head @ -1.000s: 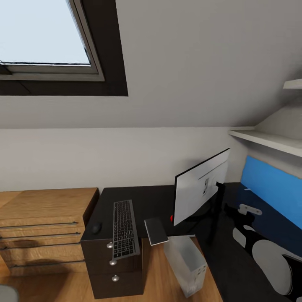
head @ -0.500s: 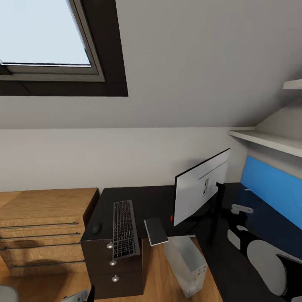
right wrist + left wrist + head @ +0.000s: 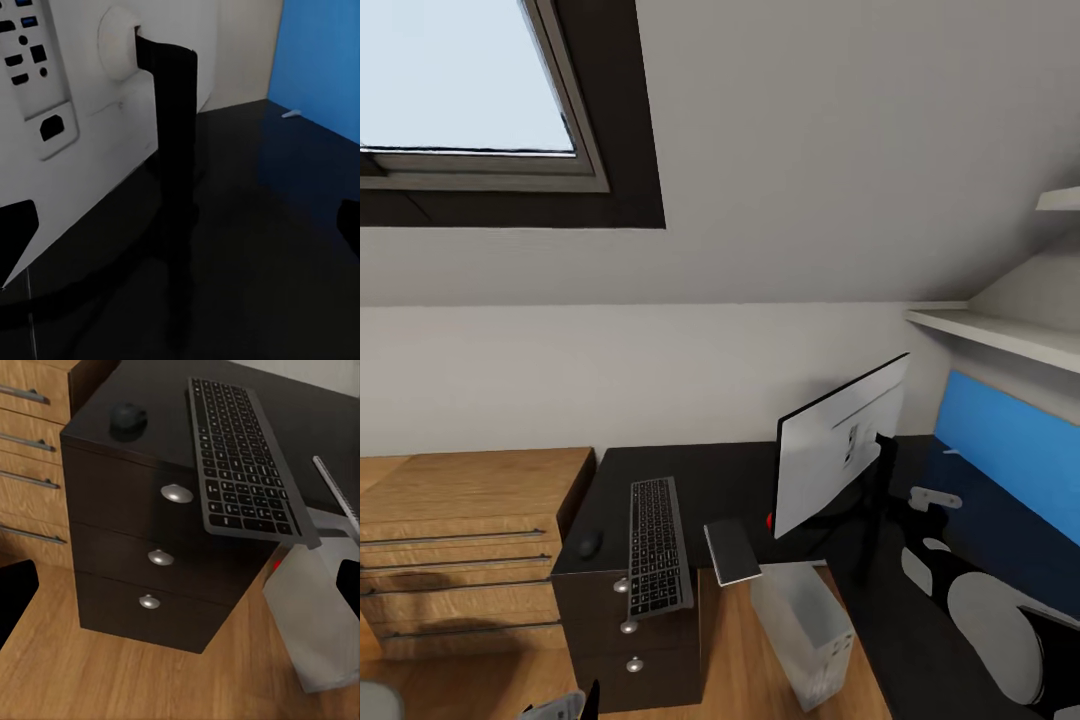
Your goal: In the bedroom, organize the workspace by keeping the computer under the desk, ensuring the monitor is on the desk, placing the keyboard on the desk next to the monitor, placing the mouse on the desk next to the keyboard, moving the folder from the swivel chair onto the desk next to the mouse, stacking the notebook on top of the folder with the pen on top of the notebook, and positioning the swivel chair next to the desk.
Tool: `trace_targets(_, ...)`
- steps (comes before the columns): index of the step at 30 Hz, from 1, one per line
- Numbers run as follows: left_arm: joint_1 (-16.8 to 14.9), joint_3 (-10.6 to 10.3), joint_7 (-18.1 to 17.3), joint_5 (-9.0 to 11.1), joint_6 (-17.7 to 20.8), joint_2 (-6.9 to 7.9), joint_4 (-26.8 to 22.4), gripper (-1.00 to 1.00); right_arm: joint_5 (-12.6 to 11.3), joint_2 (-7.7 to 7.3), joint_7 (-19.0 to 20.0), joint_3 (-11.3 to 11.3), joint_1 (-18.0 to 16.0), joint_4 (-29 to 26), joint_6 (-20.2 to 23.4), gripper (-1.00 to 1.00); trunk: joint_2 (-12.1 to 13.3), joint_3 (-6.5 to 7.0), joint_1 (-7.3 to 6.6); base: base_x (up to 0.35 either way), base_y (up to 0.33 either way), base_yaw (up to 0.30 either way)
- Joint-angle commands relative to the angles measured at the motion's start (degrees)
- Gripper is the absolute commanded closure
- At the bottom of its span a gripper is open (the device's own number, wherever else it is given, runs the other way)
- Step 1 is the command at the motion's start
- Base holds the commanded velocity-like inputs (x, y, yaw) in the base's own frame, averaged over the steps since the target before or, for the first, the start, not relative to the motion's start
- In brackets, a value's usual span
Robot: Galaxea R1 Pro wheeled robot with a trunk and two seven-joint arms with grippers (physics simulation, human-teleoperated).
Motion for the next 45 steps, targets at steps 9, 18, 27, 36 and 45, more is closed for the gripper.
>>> trace_targets(9,0.0,-0.5,0.4,0.6,-0.3,-0.07,-0.1,-1.00,0.7,-0.11,-0.5,-0.3,0.0,1.0,1.3,-1.00,-3.7,-1.62,2.00,0.000,0.000,0.000)
trace_targets(18,0.0,-0.6,0.4,0.7,-0.3,-0.13,-0.1,-1.00,0.6,-0.16,-0.6,-0.3,0.0,0.9,10.7,-1.00,-7.3,-3.24,3.98,0.000,0.000,0.000)
trace_targets(27,0.0,-2.2,0.5,0.6,-0.2,-0.35,-0.1,-1.00,0.0,0.04,-5.9,-0.5,-0.2,-1.8,19.8,-1.00,-10.9,-4.86,5.96,0.000,0.000,0.000)
trace_targets(36,0.0,-7.5,5.3,0.3,-0.3,-0.34,-0.1,-1.00,-0.7,3.80,-8.1,-0.6,-0.7,-3.9,17.3,-1.00,-14.5,-6.47,7.93,0.000,0.000,0.000)
trace_targets(45,0.0,-7.6,5.3,0.2,-0.4,-0.20,-0.2,-1.00,-0.2,4.57,-7.7,-0.3,-0.6,-0.4,10.5,-1.00,-18.1,-8.09,9.91,0.000,0.000,0.000)
